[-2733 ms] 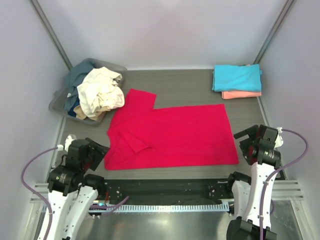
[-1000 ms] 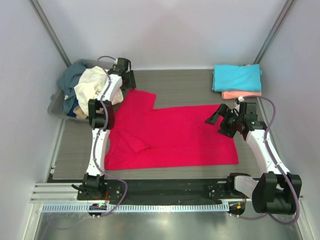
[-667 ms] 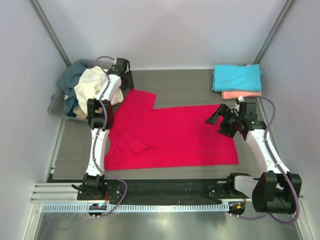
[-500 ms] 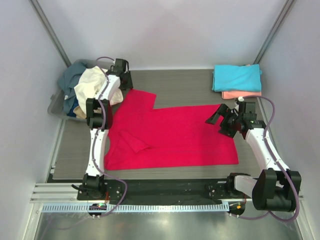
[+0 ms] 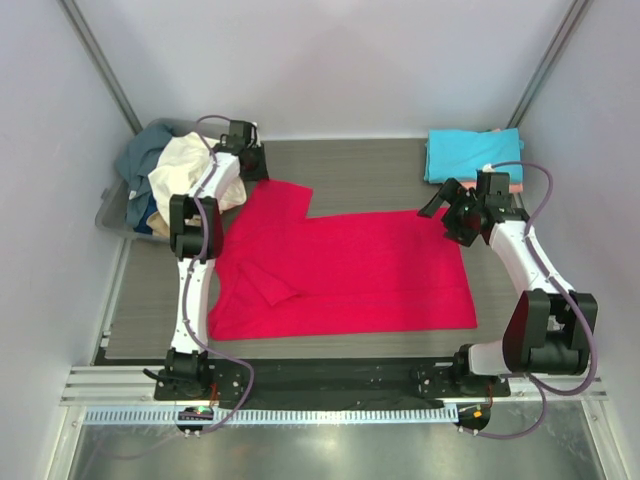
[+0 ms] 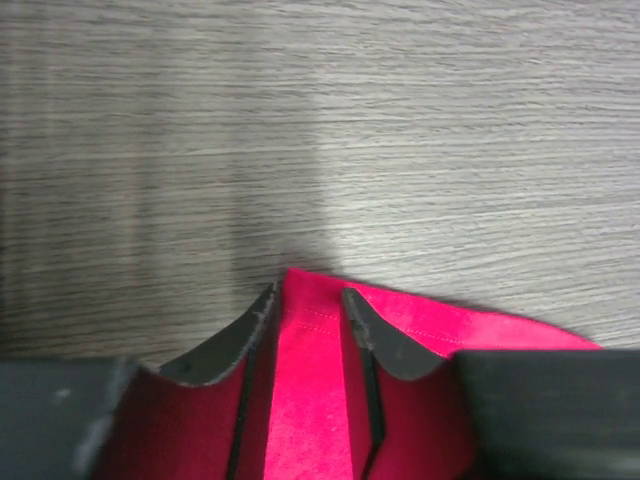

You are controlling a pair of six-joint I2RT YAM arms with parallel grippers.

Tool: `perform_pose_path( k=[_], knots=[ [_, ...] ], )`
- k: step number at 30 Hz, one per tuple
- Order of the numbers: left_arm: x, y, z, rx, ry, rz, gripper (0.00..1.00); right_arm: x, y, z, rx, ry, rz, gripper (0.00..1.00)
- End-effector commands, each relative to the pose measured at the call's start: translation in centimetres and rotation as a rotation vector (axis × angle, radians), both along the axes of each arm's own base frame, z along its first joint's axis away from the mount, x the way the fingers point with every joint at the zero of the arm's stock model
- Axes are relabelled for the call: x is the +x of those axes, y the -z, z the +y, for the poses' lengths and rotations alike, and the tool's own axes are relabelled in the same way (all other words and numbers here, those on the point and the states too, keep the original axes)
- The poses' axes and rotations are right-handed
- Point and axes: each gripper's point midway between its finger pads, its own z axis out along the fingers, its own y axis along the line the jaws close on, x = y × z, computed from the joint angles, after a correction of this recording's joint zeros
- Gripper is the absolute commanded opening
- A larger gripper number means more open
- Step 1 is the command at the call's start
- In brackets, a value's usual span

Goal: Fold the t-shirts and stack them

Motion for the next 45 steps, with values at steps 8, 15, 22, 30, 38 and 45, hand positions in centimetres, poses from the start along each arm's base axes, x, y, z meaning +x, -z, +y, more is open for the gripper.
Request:
perform_pose_path(
  k=[8, 15, 22, 30, 38, 45],
  knots=[
    [-3.0, 2.8, -2.0, -0.012, 0.081, 0.116, 0.0, 6.6, 2.6, -4.5, -0.156, 0.095, 0.039, 1.0],
    [-3.0, 2.1, -1.5, -0.033, 0.066, 0.069, 0.0, 9.9, 5.6, -7.7, -0.303, 0.128, 0.095, 0.87],
    [-3.0, 1.8, -1.4, -0.035, 0.062, 0.053, 0.0, 12.9, 7.9, -9.8, -0.407, 0.142, 0.128, 0.72],
    [-2.9, 1.8, -1.4, -0.033, 0.058, 0.048, 0.0, 14.4, 10.2, -9.1, -0.376, 0.116, 0.152, 0.57],
    [-2.9, 1.7, -1.2, -0.031, 0.054, 0.045, 0.0, 13.9, 10.7, -7.5, -0.364, 0.095, 0.147, 0.48],
    [-2.8, 1.7, -1.2, -0.03, 0.051, 0.043, 0.0, 13.8, 11.5, -7.5, -0.377, 0.092, 0.155, 0.22]
  ],
)
